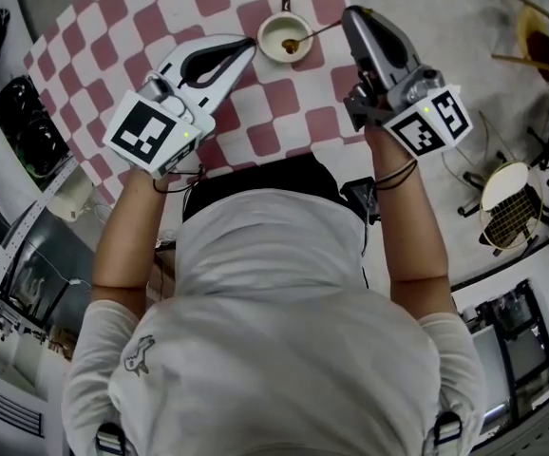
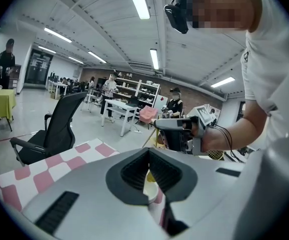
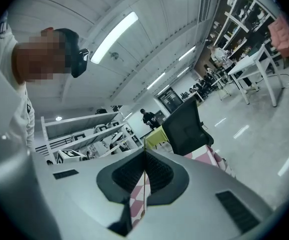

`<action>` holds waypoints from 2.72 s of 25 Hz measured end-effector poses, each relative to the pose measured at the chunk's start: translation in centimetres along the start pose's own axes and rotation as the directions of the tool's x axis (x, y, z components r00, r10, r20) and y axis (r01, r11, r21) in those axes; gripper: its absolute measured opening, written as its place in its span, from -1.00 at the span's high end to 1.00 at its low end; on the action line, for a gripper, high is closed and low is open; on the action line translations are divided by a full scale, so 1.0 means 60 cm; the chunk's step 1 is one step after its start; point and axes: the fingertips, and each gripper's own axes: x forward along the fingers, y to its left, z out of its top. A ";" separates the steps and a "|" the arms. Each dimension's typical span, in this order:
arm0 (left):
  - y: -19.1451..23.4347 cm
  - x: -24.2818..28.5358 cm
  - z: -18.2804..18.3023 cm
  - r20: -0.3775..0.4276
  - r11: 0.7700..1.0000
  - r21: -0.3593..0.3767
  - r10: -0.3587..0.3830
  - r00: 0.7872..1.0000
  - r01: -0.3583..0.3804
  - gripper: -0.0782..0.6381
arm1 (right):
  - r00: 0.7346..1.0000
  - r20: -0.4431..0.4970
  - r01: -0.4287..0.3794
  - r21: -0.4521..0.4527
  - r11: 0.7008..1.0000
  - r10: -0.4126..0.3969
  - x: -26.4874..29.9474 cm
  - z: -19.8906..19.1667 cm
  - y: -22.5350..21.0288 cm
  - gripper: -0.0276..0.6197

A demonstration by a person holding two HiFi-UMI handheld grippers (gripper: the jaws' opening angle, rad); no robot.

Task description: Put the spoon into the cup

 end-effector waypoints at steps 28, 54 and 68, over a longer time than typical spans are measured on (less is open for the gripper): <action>0.039 0.074 -0.126 -0.125 1.000 -0.009 0.003 0.992 -0.005 0.74 | 0.998 -0.056 0.031 0.080 0.996 -0.026 0.033 -0.134 -0.092 0.82; 0.036 0.072 -0.133 -0.109 0.998 -0.057 -0.008 0.994 0.002 0.74 | 0.993 -0.096 0.073 0.055 0.996 -0.068 0.035 -0.177 -0.111 0.77; 0.011 0.031 -0.096 -0.066 0.999 -0.036 -0.023 0.998 0.021 0.74 | 0.981 -0.092 0.168 -0.039 0.985 -0.171 -0.005 -0.158 -0.089 0.70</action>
